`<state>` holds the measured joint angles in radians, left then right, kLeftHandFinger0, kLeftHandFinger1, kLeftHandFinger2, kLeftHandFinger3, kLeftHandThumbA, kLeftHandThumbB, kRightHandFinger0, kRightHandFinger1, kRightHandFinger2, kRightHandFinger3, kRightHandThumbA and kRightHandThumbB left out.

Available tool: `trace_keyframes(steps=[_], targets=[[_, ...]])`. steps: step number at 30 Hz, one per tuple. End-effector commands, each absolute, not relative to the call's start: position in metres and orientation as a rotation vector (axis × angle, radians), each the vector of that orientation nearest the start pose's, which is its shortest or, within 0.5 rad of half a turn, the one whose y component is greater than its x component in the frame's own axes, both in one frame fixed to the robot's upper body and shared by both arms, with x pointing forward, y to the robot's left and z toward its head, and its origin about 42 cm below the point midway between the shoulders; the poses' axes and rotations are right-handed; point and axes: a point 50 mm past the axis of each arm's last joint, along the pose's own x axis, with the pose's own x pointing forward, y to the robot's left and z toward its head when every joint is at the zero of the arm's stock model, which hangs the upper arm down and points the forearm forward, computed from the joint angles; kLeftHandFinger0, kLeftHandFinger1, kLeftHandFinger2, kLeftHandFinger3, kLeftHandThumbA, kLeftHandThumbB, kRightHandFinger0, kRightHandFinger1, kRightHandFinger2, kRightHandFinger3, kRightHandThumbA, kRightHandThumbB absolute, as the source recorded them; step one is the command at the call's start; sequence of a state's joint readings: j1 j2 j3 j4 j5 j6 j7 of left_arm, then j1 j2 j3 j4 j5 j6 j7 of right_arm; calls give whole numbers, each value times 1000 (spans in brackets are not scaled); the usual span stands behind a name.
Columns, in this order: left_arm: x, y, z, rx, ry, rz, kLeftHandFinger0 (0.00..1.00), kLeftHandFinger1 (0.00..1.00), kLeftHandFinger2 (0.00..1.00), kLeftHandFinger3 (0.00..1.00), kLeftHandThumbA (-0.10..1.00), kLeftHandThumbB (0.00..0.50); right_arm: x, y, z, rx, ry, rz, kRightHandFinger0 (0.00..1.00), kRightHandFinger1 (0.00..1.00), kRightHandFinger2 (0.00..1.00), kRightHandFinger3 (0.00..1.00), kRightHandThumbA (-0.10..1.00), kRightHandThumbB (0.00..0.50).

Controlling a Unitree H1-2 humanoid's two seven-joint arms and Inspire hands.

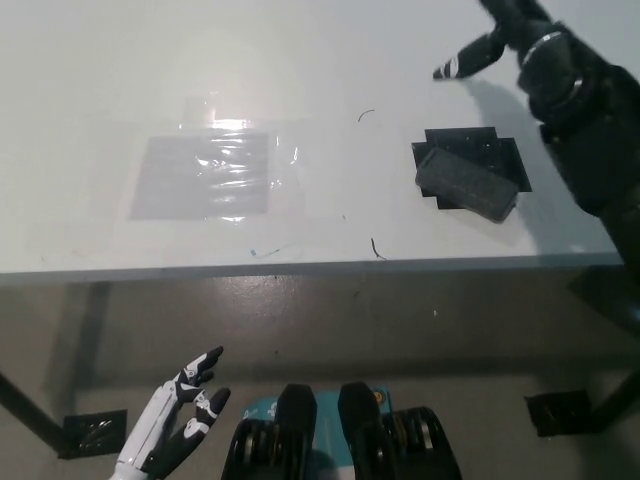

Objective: A whiteboard eraser is kept on the black marked spot on the table infront of the robot and the robot uses its right hand to swipe it back and forth on the table twice to clean it

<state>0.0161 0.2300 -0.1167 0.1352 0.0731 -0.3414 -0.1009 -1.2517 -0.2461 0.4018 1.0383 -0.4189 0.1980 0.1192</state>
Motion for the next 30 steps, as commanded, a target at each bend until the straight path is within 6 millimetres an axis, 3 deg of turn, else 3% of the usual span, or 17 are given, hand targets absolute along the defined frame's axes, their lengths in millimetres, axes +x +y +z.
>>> trace_keyframes(steps=[1,4,8,18,21,24,27,28,29,30], targets=[[264,263,95,332,-312,-293,1000,1000,1000,1000,821,335,605,-146,443,-1199,180,90,1000,1000,1000,1000,1000,394],[263,263,94,328,-308,-295,1000,1000,1000,1000,833,342,606,-148,433,-1174,215,127,1000,1000,1000,1000,1000,360],[261,263,93,325,-304,-298,1000,1000,1000,1000,822,328,606,-152,419,-1161,256,135,1000,1000,1000,1000,1000,382],[261,262,92,326,-302,-306,1000,1000,1000,1000,815,341,605,-151,404,-1167,303,190,1000,1000,1000,1000,1000,353],[262,263,93,329,-303,-305,1000,1000,1000,1000,812,334,604,-148,402,-1157,300,258,1000,1000,1000,1000,1000,285],[261,264,94,331,-303,-306,1000,1000,1000,1000,808,319,604,-145,397,-1143,316,267,1000,1000,1000,1000,1000,308],[262,264,94,330,-305,-308,1000,1000,1000,1000,798,306,603,-145,390,-1142,316,317,1000,1000,1000,1000,1000,263],[262,265,94,325,-306,-308,1000,1000,1000,1000,793,303,603,-145,386,-1169,309,326,1000,1000,1000,1000,1000,269],[262,265,94,323,-305,-309,1000,1000,1000,1000,790,301,602,-145,379,-1178,287,364,1000,1000,1000,1000,1000,208],[261,265,93,322,-303,-309,1000,1000,1000,1000,789,300,602,-146,375,-1189,274,386,1000,1000,1000,1000,1000,202]])
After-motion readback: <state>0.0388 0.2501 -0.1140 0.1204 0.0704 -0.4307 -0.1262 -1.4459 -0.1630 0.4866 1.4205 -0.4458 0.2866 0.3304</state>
